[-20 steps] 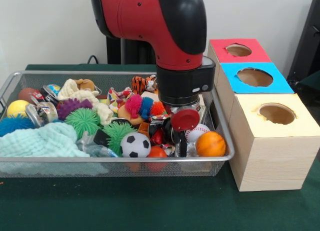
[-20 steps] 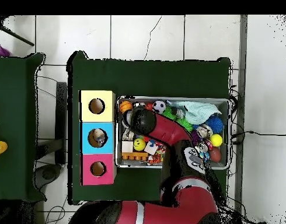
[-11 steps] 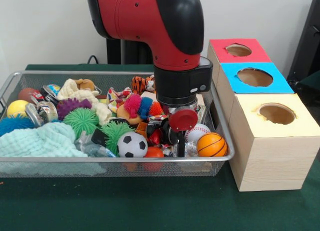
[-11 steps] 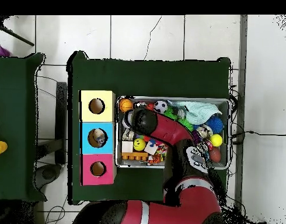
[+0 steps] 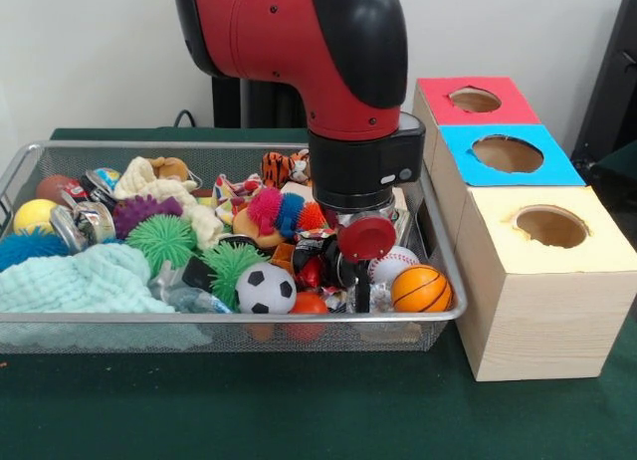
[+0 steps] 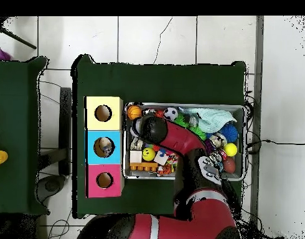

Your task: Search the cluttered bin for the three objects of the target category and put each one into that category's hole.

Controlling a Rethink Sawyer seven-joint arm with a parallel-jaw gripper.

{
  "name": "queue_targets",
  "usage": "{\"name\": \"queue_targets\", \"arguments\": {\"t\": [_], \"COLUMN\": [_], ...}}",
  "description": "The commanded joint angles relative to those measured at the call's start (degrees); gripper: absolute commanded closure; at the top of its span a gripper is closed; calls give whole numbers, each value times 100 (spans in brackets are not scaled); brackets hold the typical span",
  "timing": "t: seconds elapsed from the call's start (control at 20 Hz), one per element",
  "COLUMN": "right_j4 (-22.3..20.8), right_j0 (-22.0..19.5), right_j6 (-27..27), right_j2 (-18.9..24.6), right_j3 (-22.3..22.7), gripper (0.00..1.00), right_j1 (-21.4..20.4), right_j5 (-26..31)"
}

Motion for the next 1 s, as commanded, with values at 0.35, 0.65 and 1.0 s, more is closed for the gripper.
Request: {"name": "queue_targets", "arguments": {"t": [0.35, 0.65, 1.0], "right_j4": [200, 193, 167], "right_j0": [211, 226, 291], "right_j6": [756, 737, 783], "right_j2": [354, 319, 242], "right_j3": [990, 1033, 981], "gripper": [0, 0, 100], "right_j1": [341, 409, 496], "right_j5": [99, -45, -337]}}
